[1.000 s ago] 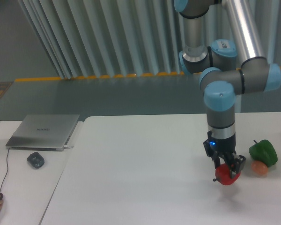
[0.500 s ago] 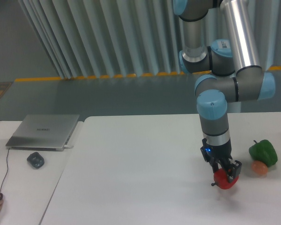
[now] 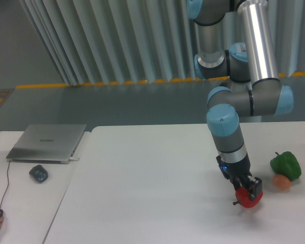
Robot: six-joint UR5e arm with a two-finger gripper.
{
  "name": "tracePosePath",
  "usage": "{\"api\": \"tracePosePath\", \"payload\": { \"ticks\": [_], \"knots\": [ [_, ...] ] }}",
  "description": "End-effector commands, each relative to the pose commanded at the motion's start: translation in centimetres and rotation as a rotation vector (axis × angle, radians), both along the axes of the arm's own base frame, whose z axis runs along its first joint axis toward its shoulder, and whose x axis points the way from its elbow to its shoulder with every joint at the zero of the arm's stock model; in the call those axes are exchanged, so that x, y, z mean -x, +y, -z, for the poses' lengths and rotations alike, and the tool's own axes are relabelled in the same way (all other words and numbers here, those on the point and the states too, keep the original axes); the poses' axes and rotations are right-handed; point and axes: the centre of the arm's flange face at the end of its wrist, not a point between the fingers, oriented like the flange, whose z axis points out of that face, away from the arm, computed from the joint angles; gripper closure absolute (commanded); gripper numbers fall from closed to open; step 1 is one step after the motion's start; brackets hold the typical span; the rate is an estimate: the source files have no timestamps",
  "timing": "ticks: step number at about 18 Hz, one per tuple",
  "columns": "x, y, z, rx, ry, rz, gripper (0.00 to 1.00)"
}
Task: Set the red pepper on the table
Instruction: 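Open the gripper to release the red pepper and lift up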
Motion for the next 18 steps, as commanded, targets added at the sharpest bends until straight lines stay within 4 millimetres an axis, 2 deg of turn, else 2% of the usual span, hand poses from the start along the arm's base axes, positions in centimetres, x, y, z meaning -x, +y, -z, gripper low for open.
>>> {"api": "tracePosePath", "payload": {
  "ticks": [2, 4, 7, 8, 10, 13, 18],
  "knots": [
    [0.0, 0.0, 0.0, -0.001, 0.001, 0.000, 0.06],
    [0.0, 0.0, -0.1, -0.002, 0.002, 0.000, 0.00],
    [0.2, -0.2, -2.1, -0.023, 0.019, 0.024, 0.00],
    [0.2, -0.8, -4.2, -0.037, 0.034, 0.068, 0.00],
    [1.5, -2.2, -6.1, -0.049, 0.040, 0.086, 0.00],
    [3.2, -3.9, -7.8, -0.088, 0.002, 0.128, 0.00],
    [5.7, -6.1, -9.1, -0.003, -0.090, 0.236, 0.00]
  ]
}}
